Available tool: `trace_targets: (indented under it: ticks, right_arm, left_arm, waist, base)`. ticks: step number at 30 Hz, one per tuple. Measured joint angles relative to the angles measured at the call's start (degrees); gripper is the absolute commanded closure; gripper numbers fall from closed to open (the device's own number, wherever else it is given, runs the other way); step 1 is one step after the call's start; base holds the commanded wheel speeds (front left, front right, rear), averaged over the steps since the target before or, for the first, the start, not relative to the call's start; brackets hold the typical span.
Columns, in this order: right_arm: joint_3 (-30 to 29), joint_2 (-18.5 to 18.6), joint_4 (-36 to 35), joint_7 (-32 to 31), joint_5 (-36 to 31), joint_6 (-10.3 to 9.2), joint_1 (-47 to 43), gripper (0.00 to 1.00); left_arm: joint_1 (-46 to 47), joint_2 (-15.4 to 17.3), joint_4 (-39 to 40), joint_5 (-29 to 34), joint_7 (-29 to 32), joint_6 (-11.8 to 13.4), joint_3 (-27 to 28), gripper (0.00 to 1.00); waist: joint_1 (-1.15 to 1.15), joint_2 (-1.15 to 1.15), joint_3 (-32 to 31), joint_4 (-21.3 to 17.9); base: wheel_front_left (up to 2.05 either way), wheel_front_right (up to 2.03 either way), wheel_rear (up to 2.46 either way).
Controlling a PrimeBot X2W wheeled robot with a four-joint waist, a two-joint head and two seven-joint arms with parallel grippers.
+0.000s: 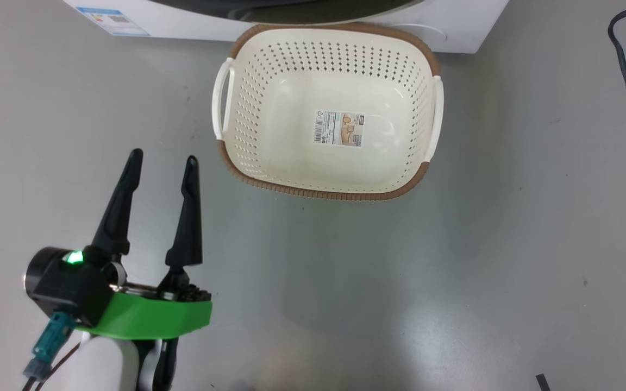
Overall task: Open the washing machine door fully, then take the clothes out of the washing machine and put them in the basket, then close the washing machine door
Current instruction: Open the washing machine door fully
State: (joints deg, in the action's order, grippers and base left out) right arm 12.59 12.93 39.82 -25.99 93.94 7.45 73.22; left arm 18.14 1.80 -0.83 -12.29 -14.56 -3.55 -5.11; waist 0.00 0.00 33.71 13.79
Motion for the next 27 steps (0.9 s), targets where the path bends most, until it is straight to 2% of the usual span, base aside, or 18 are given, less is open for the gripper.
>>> trace_targets:
  ticks: [11, 27]
  right_arm:
    - [0.9, 0.6, 0.1, -5.9, -0.2, -0.03, 0.0, 1.0]
    - [3.1, -1.0, -3.0, -11.3, -1.2, -0.41, -3.0, 1.0]
  left_arm:
    - [0.0, 0.0, -0.9, 0.0, 0.0, 0.0, 0.0, 0.0]
    - [0.9, 0.0, -1.9, 0.0, 0.0, -0.4, 1.5, 0.0]
  waist:
    - [0.0, 0.0, -0.5, -0.4]
    - [0.0, 0.0, -2.6, -2.4]
  base:
    - [0.0, 0.0, 0.0]
    - [0.0, 0.0, 0.0]
